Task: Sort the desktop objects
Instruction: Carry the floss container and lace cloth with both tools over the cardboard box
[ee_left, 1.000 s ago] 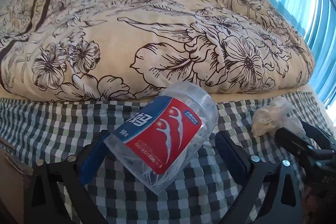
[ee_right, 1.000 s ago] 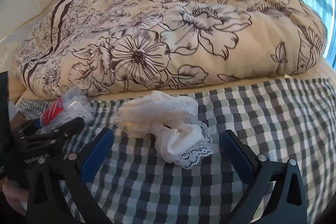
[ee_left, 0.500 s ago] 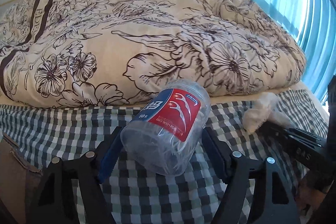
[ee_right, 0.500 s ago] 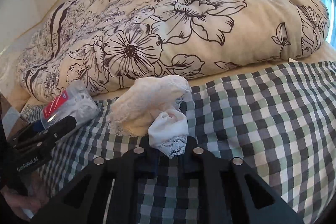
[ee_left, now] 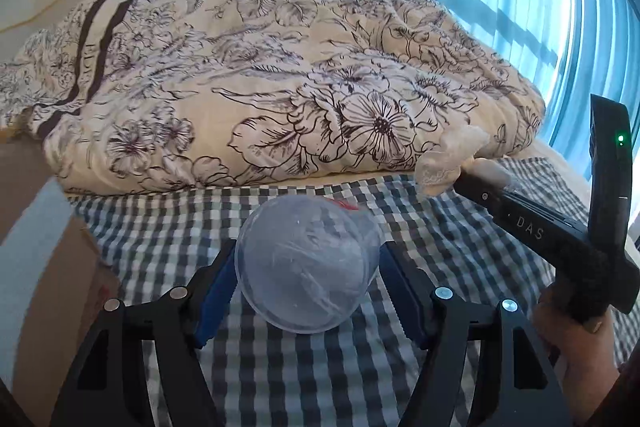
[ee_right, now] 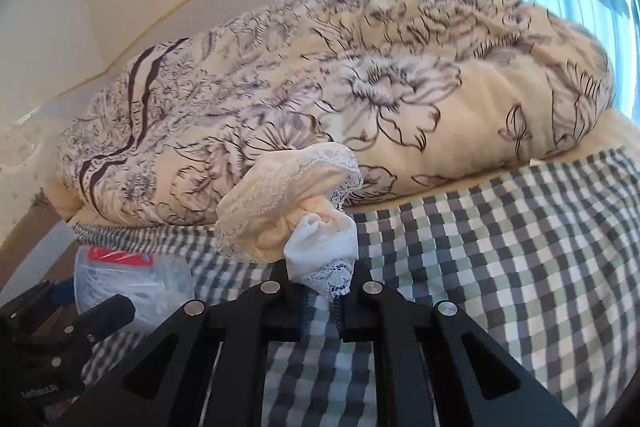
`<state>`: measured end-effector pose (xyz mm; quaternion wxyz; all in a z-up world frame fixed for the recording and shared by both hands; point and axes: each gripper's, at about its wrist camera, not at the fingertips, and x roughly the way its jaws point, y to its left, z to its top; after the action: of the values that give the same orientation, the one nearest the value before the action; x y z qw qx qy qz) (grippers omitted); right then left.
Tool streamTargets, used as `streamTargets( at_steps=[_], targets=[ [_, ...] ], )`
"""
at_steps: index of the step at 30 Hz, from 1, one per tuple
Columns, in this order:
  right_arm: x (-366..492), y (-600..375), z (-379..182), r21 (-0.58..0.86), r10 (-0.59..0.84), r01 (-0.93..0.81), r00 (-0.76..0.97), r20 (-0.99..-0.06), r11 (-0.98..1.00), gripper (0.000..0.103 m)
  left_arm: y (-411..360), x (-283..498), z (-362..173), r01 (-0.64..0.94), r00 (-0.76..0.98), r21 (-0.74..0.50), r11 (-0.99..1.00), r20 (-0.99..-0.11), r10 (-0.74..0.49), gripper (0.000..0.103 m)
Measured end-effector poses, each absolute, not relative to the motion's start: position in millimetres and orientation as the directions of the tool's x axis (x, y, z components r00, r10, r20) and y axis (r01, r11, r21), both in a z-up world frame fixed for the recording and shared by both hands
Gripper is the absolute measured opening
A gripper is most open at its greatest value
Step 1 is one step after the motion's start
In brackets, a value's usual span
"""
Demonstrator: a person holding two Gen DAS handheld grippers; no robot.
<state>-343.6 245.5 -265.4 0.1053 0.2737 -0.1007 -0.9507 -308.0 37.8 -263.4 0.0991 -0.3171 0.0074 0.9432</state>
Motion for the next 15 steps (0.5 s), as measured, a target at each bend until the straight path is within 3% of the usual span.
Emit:
streamTargets(
  at_steps=[7, 15],
  targets=[
    [-300, 233, -251, 0.172, -0.230, 0.164, -0.825, -0.516, -0.971, 0.009, 30, -284, -245, -0.177, -0.787, -0.062, -0.982, -0.591, 0.179, 0.068],
    [-246, 238, -214, 0.177, -0.223, 0.155, -0.850, -0.477, -0.972, 0.009, 16, -244, -219, -0.155, -0.802, -0.106, -0.982, -0.567, 0.188, 0.068]
  ],
)
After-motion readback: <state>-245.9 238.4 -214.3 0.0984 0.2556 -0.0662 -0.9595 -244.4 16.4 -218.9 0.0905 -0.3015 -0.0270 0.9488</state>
